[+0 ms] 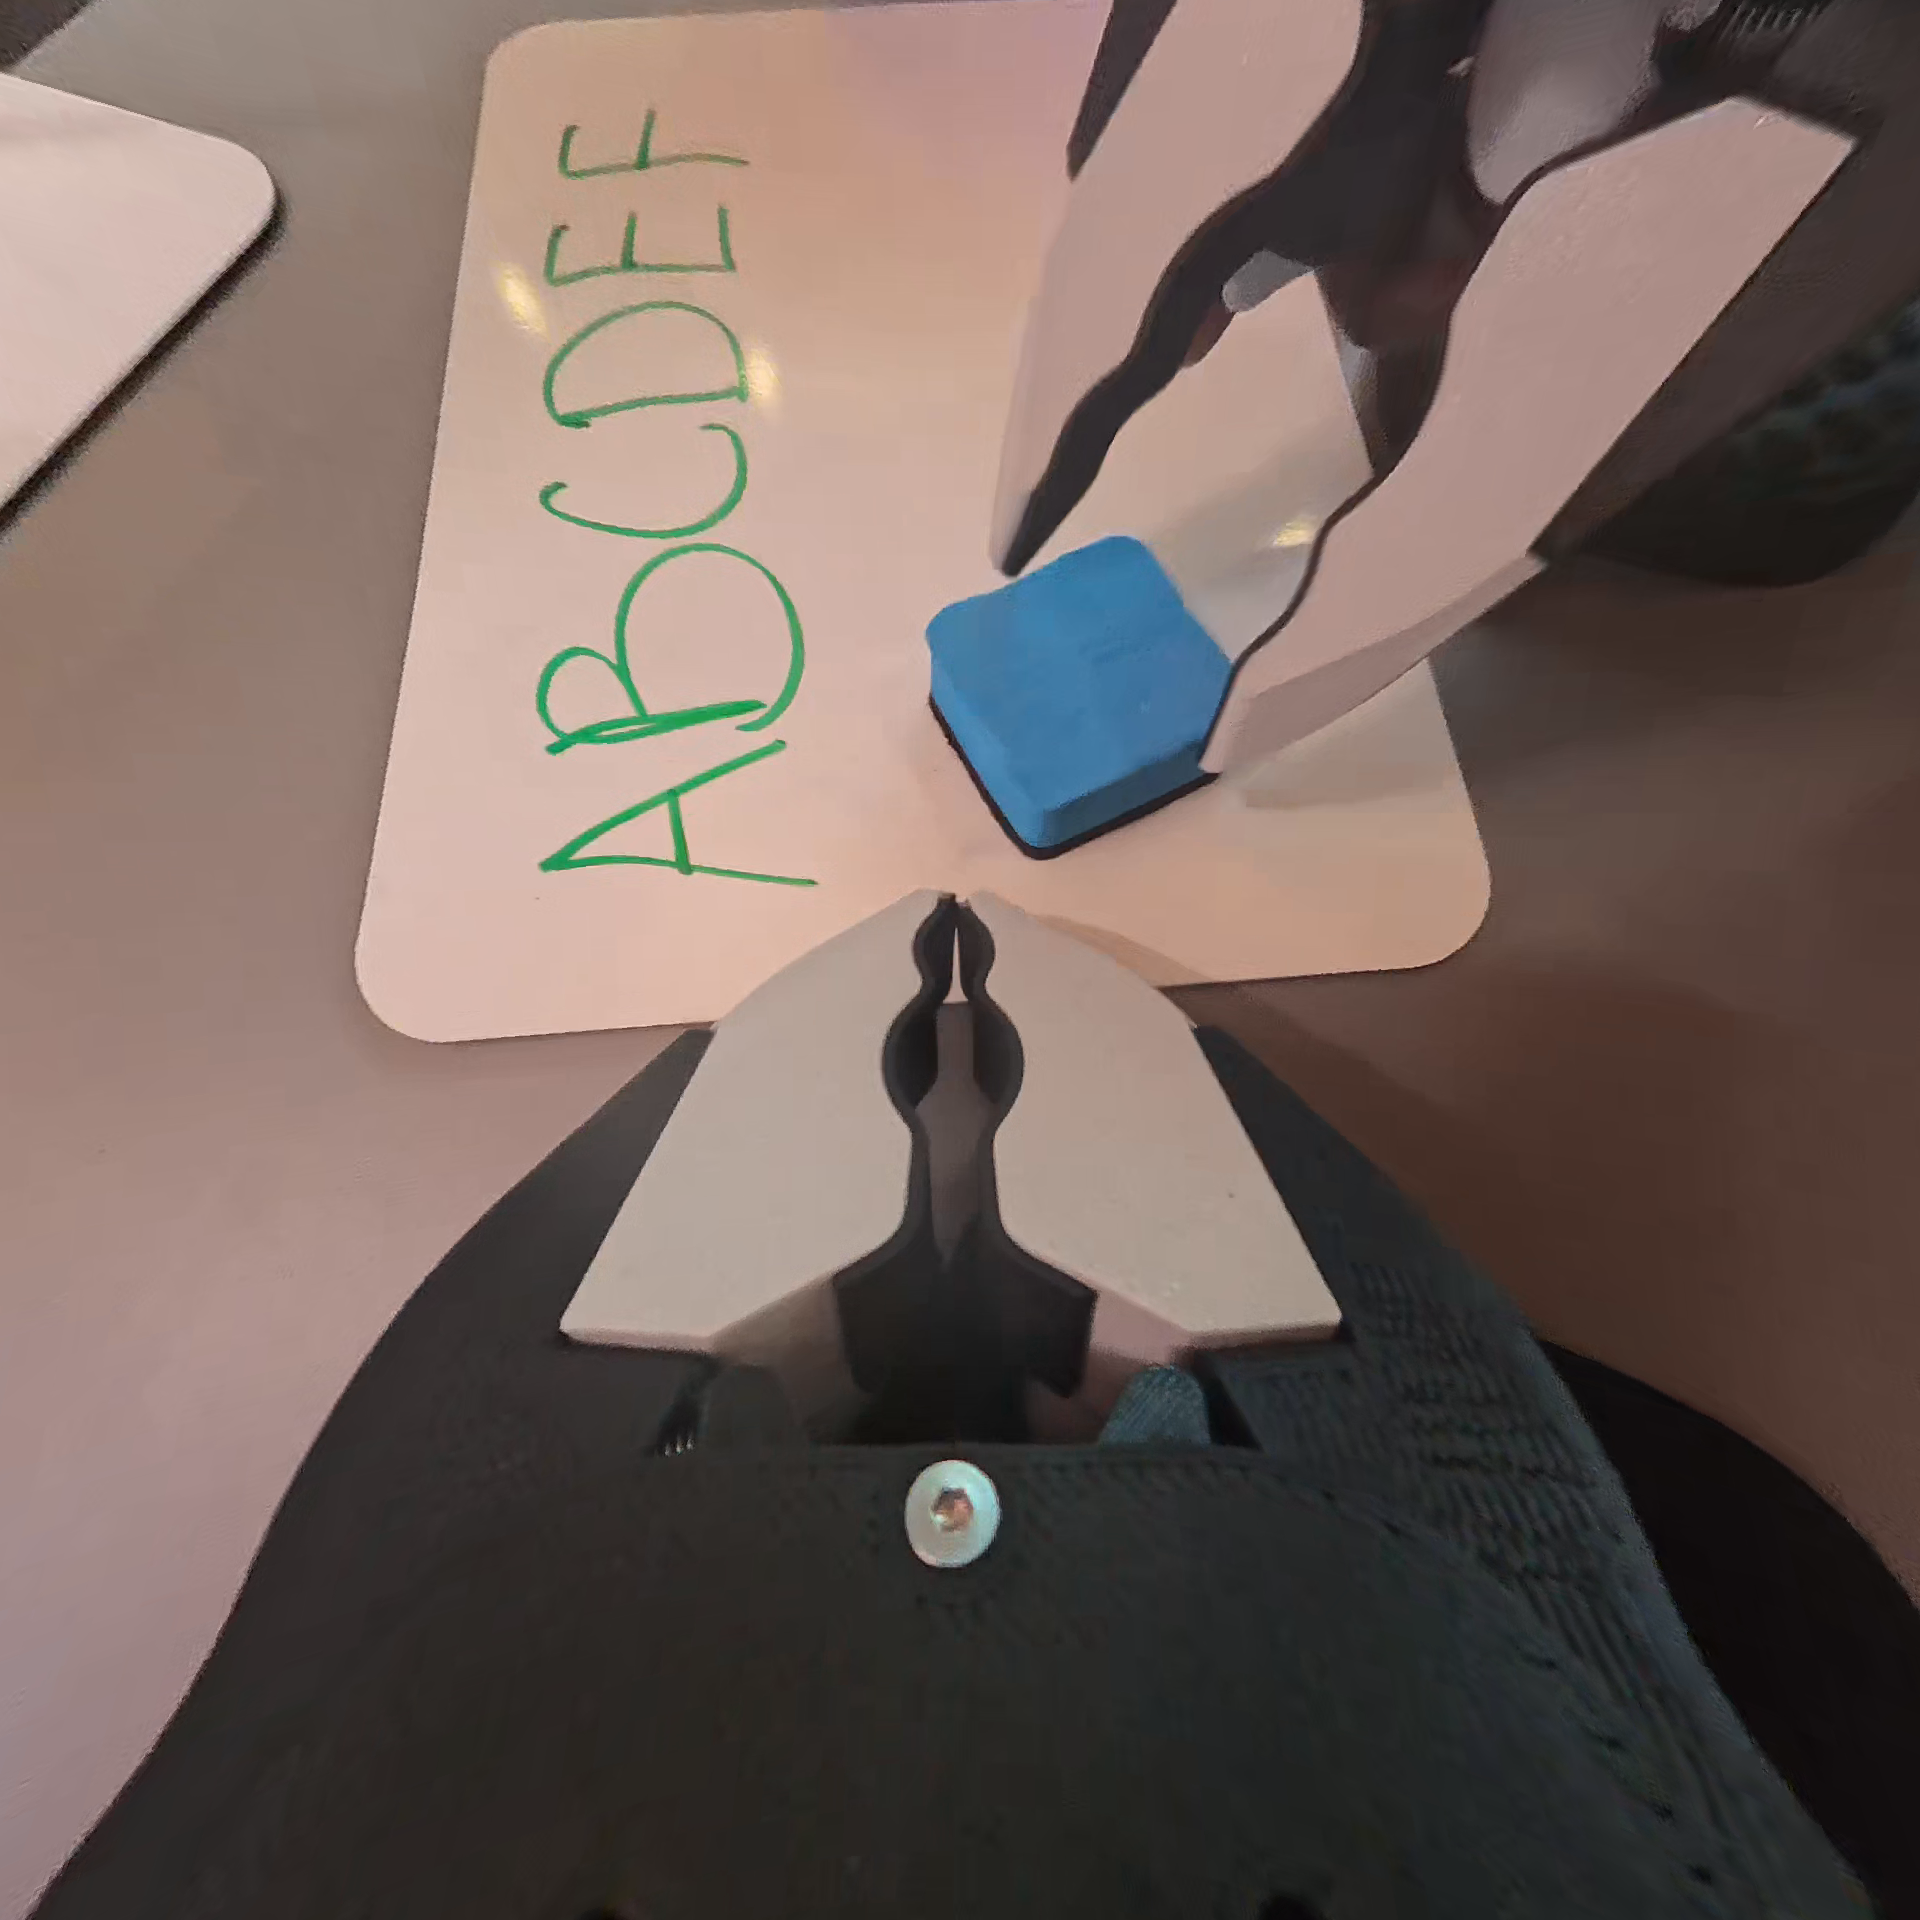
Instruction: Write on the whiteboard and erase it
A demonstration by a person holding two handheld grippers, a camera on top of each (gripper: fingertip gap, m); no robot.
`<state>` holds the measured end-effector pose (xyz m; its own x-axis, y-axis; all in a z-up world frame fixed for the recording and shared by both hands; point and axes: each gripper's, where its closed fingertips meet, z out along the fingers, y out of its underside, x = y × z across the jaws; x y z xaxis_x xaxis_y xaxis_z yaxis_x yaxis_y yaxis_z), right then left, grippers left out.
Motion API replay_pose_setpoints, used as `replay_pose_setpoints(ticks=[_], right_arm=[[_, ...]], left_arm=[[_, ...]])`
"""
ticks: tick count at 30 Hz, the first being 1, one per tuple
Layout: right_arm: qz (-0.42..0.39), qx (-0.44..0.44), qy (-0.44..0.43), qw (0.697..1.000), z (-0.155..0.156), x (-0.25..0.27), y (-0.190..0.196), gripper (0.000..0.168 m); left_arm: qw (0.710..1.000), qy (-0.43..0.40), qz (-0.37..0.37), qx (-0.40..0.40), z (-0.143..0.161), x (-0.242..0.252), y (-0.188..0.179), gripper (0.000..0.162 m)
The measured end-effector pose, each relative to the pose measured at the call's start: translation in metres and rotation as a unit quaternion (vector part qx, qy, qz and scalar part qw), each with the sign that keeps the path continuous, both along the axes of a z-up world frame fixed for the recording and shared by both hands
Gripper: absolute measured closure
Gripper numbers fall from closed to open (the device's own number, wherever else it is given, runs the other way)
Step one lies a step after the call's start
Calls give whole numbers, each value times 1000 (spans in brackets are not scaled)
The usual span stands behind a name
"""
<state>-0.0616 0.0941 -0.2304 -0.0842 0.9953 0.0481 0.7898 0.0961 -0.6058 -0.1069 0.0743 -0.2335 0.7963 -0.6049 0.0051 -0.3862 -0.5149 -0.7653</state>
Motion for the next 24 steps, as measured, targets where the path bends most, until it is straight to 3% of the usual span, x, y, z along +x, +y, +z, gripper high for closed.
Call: replay_pose_setpoints(ticks=[3, 7, 11, 14, 18, 22, 24], right_arm=[[3, 8, -7, 1000, -1, -2, 0, 120], [12, 14, -20, 1000, -2, -10, 7, 121], [3, 23, -4, 1000, -1, -47, 24, 123], [42, 32, -11, 999, -1, -65, 20, 132], [2, 20, -3, 1000, -1, -83, 49, 132], [40, 28, -24, 999, -2, -75, 25, 132], [28, 22, -41, 999, -2, -68, 36, 132]], left_arm=[[999, 27, -14, -33, -16, 2, -4, 161], [998, 7, -2, -56, -17, 0, -5, 160], [999, 26, -4, -44, -17, -1, -6, 160], [999, 18, -5, -48, -17, -1, -6, 160], [999, 18, -9, -46, -17, -1, -7, 160], [999, 14, -7, -47, -17, -1, -7, 160], [999, 12, -8, -47, -17, -1, -7, 160]])
